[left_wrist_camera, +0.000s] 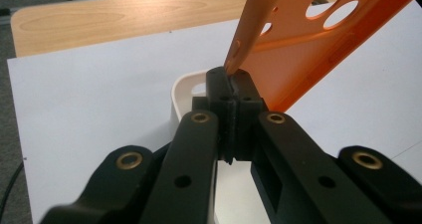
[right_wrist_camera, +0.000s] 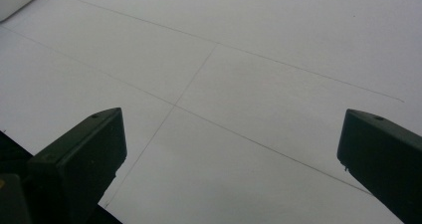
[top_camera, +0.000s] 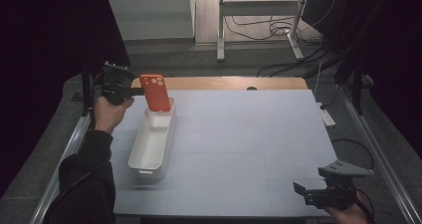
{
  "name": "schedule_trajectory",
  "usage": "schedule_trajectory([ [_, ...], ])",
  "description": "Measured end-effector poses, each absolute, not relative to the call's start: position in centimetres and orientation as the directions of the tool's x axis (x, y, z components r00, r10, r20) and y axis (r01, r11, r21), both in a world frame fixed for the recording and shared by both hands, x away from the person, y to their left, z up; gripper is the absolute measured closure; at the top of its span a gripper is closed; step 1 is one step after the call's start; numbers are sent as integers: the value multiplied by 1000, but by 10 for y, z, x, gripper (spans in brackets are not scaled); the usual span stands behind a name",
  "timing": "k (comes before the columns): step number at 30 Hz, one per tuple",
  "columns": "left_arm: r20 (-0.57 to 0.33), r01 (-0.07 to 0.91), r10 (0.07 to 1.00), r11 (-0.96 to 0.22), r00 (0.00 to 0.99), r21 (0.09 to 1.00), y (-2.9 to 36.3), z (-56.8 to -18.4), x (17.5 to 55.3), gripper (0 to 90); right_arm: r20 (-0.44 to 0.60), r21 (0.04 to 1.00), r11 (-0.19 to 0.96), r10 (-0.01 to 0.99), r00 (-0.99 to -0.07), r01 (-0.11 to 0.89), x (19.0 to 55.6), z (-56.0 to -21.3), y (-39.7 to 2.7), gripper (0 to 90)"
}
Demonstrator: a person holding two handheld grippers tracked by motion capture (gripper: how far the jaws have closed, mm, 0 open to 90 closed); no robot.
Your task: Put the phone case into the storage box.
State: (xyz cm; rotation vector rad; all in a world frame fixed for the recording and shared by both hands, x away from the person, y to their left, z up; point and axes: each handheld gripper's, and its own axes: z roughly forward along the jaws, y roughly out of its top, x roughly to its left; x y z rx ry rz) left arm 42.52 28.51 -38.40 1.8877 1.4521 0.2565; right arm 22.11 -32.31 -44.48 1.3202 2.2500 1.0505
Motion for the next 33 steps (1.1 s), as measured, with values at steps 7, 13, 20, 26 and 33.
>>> schedule_trajectory([
  [7,-274,763,900,-92,338,639,285,-394,428,893,82,733,302,851,-519,610,221,-445,-323,0],
  [13,-279,775,901,-93,333,626,283,-404,432,894,82,732,304,850,-521,610,221,-445,-323,0],
  [20,-284,784,902,-88,325,615,282,-412,434,894,81,732,306,848,-523,609,221,-445,-323,0],
  [26,-288,792,903,-86,319,605,282,-420,435,894,79,731,308,847,-525,608,221,-445,-322,0],
  [33,-289,800,904,-89,315,593,280,-427,438,894,80,728,311,846,-527,610,221,-445,-322,0],
])
